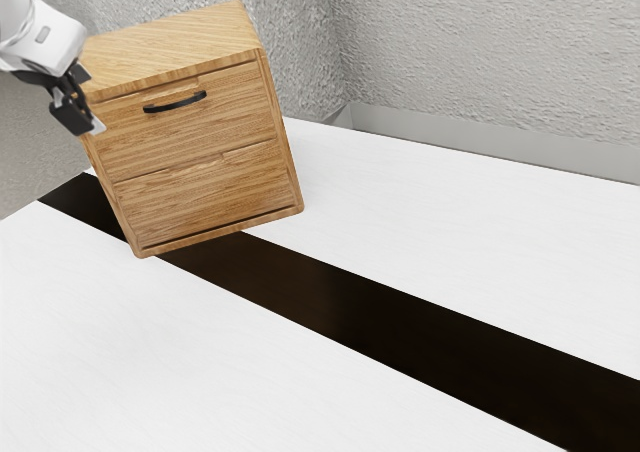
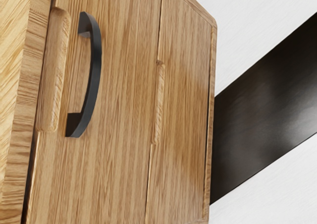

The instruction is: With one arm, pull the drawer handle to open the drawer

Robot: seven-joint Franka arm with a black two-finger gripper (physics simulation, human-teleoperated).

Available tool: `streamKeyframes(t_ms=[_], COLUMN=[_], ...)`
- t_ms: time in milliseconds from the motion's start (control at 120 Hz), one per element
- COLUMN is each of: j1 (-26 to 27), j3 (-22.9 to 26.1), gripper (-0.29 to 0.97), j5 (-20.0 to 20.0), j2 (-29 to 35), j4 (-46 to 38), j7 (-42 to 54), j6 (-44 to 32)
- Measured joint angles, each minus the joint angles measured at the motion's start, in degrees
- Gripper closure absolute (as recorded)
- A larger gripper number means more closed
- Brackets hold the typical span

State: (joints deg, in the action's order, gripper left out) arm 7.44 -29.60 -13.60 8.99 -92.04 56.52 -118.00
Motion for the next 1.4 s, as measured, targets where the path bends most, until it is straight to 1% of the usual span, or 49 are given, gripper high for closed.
streamKeyframes(t_ms=[200, 267, 650, 908, 1158, 1267, 1400], j1=[0.15, 0.13, 0.14, -0.89, 0.49, -0.68, -1.78], j3=[-0.38, -1.49, -2.07, -2.15, -2.13, -2.13, -2.13], gripper=[0.00, 0.00, 0.00, 0.00, 0.00, 0.00, 0.00], j5=[-0.09, -0.07, 0.33, 0.69, 1.80, 2.16, 3.25], j2=[-0.43, -0.91, -5.54, -10.58, -12.50, -13.52, -16.29], j4=[0.94, 1.03, 1.47, 3.73, 3.99, 5.08, 6.83], j7=[2.60, 3.49, 7.13, 8.52, 9.34, 9.61, 9.90], j6=[-0.72, -1.00, -3.49, -4.54, -6.04, -6.54, -6.88])
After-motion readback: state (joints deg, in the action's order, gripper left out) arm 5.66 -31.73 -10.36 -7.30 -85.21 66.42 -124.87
